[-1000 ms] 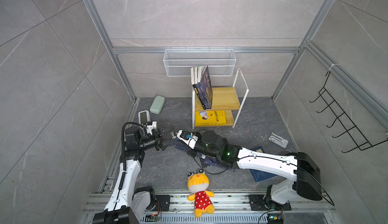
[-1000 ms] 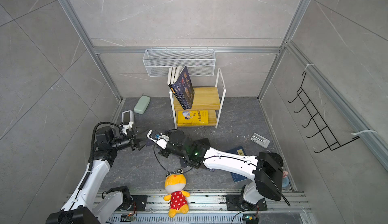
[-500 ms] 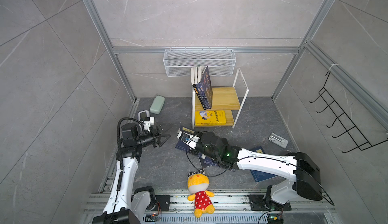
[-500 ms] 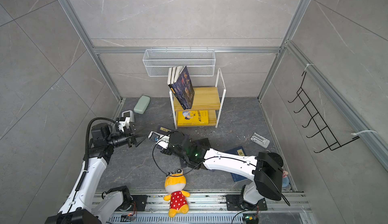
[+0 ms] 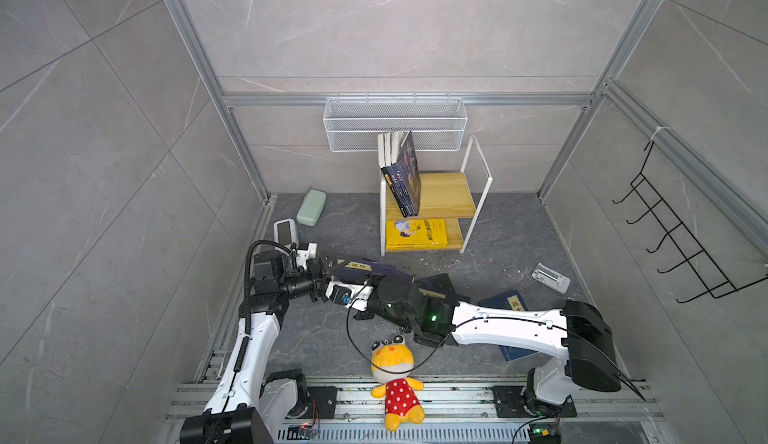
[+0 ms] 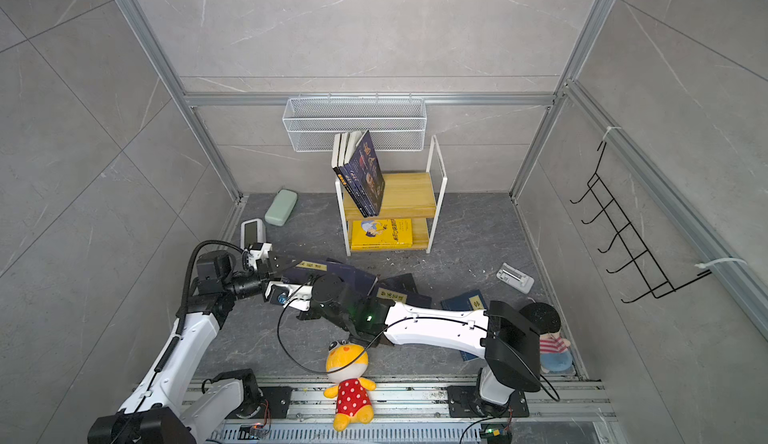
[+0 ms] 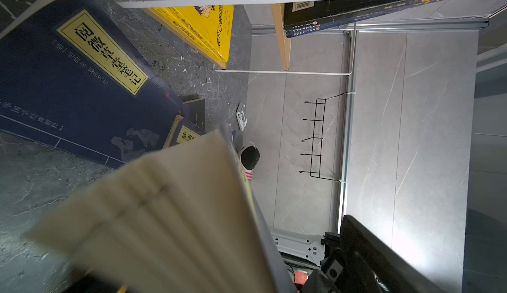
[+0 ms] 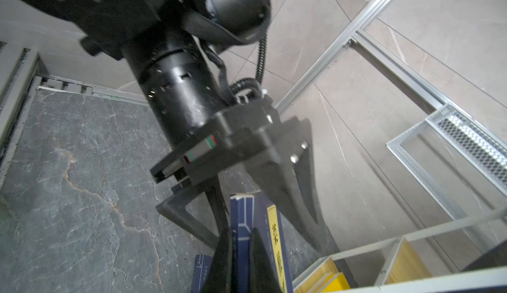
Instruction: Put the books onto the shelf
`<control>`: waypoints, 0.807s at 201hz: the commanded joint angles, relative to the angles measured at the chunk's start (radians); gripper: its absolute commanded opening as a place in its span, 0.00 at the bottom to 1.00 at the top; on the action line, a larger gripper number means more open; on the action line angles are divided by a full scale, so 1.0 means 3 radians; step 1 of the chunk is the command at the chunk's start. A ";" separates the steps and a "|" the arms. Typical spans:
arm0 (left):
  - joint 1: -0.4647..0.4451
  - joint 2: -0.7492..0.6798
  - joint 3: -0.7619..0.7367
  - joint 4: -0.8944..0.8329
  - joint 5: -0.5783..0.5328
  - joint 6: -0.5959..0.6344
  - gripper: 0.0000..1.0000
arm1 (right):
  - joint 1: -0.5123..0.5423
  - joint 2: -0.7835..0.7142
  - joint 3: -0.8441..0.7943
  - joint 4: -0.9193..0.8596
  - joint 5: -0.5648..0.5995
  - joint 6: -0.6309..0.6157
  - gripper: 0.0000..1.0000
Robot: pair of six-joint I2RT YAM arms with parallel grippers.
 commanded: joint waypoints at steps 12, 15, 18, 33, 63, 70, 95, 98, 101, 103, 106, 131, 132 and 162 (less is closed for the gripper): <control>-0.0065 0.0071 0.0084 0.0153 0.0040 0.0071 0.74 | 0.0112 0.0151 0.0163 0.0117 -0.0043 -0.0336 0.00; -0.0067 0.0077 0.0100 0.0132 0.0033 0.0081 0.69 | 0.0118 0.0158 0.0163 0.0097 -0.0060 -0.0349 0.00; -0.0068 0.0080 0.0119 0.0116 0.0024 0.0089 0.65 | 0.0122 0.0160 0.0160 0.0083 -0.0082 -0.0358 0.00; -0.0069 0.0084 0.0142 0.0095 -0.0033 0.0136 0.45 | 0.0120 0.0168 0.0127 0.0070 -0.0139 -0.0397 0.00; -0.0051 0.0076 0.0252 -0.0173 -0.0101 0.0417 0.08 | 0.0160 0.0130 0.0140 -0.0104 -0.0008 -0.0394 0.00; -0.0046 0.0057 0.0272 -0.0228 -0.0118 0.0478 0.03 | 0.0173 0.0098 0.0093 -0.0099 0.0022 -0.0378 0.00; 0.0003 -0.0002 0.0257 -0.0231 -0.0165 0.0538 0.00 | 0.0194 0.0012 -0.0073 -0.0105 0.0305 -0.0270 0.17; 0.0024 0.0004 0.0260 -0.0231 -0.0165 0.0529 0.00 | 0.0199 0.0011 -0.0084 -0.0122 0.0358 -0.0250 0.19; 0.0043 0.0002 0.0262 -0.0232 -0.0165 0.0519 0.00 | 0.0205 0.0000 -0.0092 -0.0150 0.0405 -0.0233 0.21; 0.0052 0.0005 0.0265 -0.0231 -0.0165 0.0510 0.00 | 0.0210 -0.0005 -0.0100 -0.0173 0.0440 -0.0221 0.23; 0.0071 0.0006 0.0267 -0.0234 -0.0167 0.0501 0.00 | 0.0216 -0.0012 -0.0109 -0.0213 0.0481 -0.0199 0.26; 0.0120 -0.0019 0.0278 -0.0237 -0.0180 0.0545 0.00 | 0.0276 -0.0095 -0.0305 -0.0198 0.0857 -0.0122 0.47; 0.0121 -0.0021 0.0276 -0.0234 -0.0180 0.0552 0.00 | 0.0277 -0.0099 -0.0317 -0.0187 0.0871 -0.0122 0.48; 0.0216 -0.0019 0.0252 -0.0271 -0.0166 0.0563 0.00 | 0.0294 -0.0066 -0.0369 -0.0140 0.1391 -0.0108 0.54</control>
